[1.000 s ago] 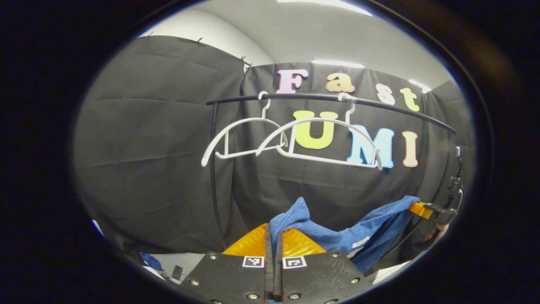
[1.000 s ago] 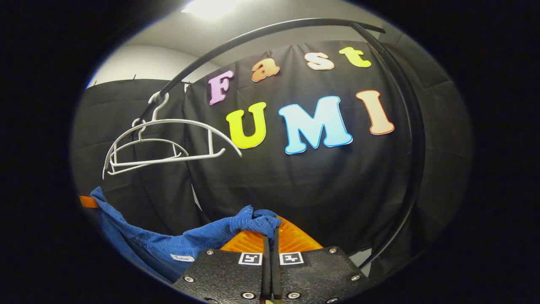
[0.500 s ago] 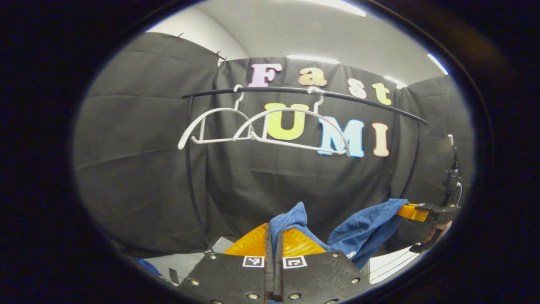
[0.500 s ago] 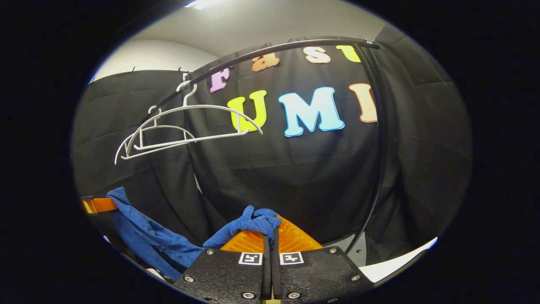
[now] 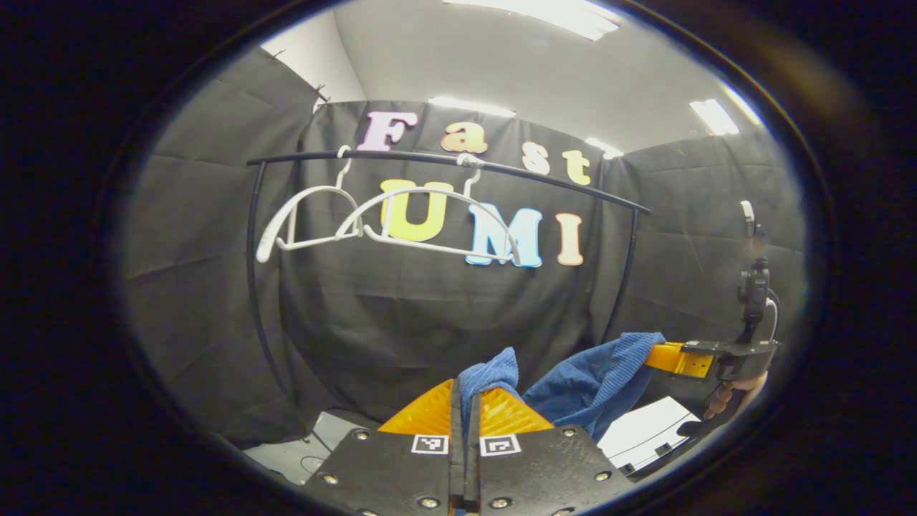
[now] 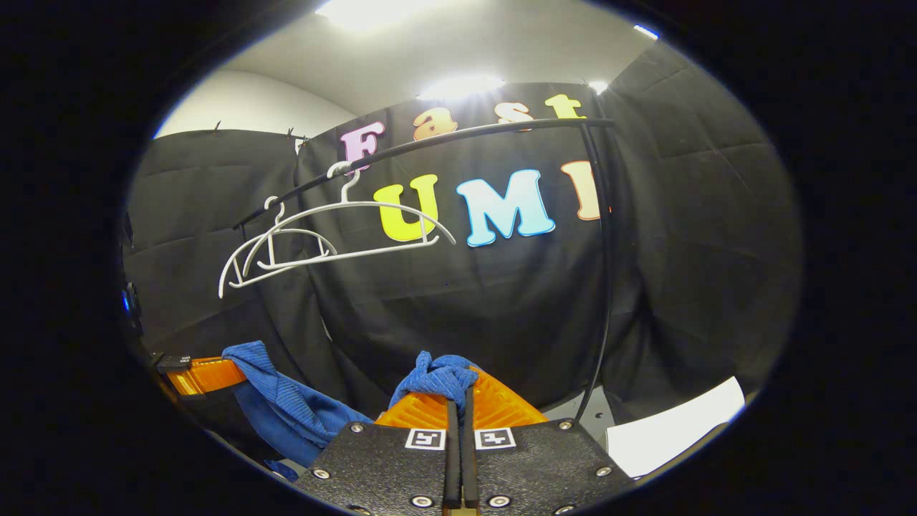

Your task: Grasp the clothes on the hanger with both hands and then place them into the laundry hamper below.

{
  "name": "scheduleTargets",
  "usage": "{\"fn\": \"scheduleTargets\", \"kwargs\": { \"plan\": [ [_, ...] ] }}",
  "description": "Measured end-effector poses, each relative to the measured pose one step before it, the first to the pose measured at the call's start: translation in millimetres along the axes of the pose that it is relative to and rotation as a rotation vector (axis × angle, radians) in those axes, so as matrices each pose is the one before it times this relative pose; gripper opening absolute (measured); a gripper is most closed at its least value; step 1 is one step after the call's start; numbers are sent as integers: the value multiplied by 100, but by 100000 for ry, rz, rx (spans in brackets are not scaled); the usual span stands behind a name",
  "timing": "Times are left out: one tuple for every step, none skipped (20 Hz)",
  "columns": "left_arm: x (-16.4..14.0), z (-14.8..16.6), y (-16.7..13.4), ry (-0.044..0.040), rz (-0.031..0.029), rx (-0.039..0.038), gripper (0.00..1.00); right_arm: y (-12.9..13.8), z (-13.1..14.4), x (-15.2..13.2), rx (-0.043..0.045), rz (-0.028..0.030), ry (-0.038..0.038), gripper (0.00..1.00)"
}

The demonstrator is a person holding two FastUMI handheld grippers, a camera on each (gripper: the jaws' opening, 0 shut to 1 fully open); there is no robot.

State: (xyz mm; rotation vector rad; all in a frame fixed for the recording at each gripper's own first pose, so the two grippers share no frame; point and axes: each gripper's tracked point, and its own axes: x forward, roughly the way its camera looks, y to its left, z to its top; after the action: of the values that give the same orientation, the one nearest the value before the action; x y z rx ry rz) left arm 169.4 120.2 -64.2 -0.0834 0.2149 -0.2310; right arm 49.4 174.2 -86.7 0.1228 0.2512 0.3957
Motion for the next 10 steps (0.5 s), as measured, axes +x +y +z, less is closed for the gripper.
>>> {"fn": "scheduleTargets", "kwargs": {
  "plan": [
    [407,-778,230,923,-1383,40,1,109,-632,-514,-52,-1411,865,1],
    [322,-781,145,1538,-924,-494,1,85,-687,-586,510,-1131,1677,0],
    [116,-1019,123,1485,-1122,-736,1,180,-483,-504,44,-925,1020,0],
    [-16,-750,48,1063,-995,-454,7,80,-362,-524,-421,-1141,593,1],
    [-179,-867,51,1355,-723,-212,7,29,-658,-514,-79,-1127,1088,1],
    [-91,-1084,219,1817,-375,-43,7,-16,-777,-256,667,-948,1109,0],
    [-40,-1004,290,1947,68,-177,7,68,-782,-196,1026,-694,1165,1],
    [89,-1074,278,2257,126,-502,7,-66,-820,-73,727,-840,1053,1],
    [50,-1020,137,1622,190,-254,7,-149,-953,99,399,-974,1066,1],
    [38,-1009,324,1936,668,690,7,-238,-1210,67,336,-1002,1945,1]
  ]
}}
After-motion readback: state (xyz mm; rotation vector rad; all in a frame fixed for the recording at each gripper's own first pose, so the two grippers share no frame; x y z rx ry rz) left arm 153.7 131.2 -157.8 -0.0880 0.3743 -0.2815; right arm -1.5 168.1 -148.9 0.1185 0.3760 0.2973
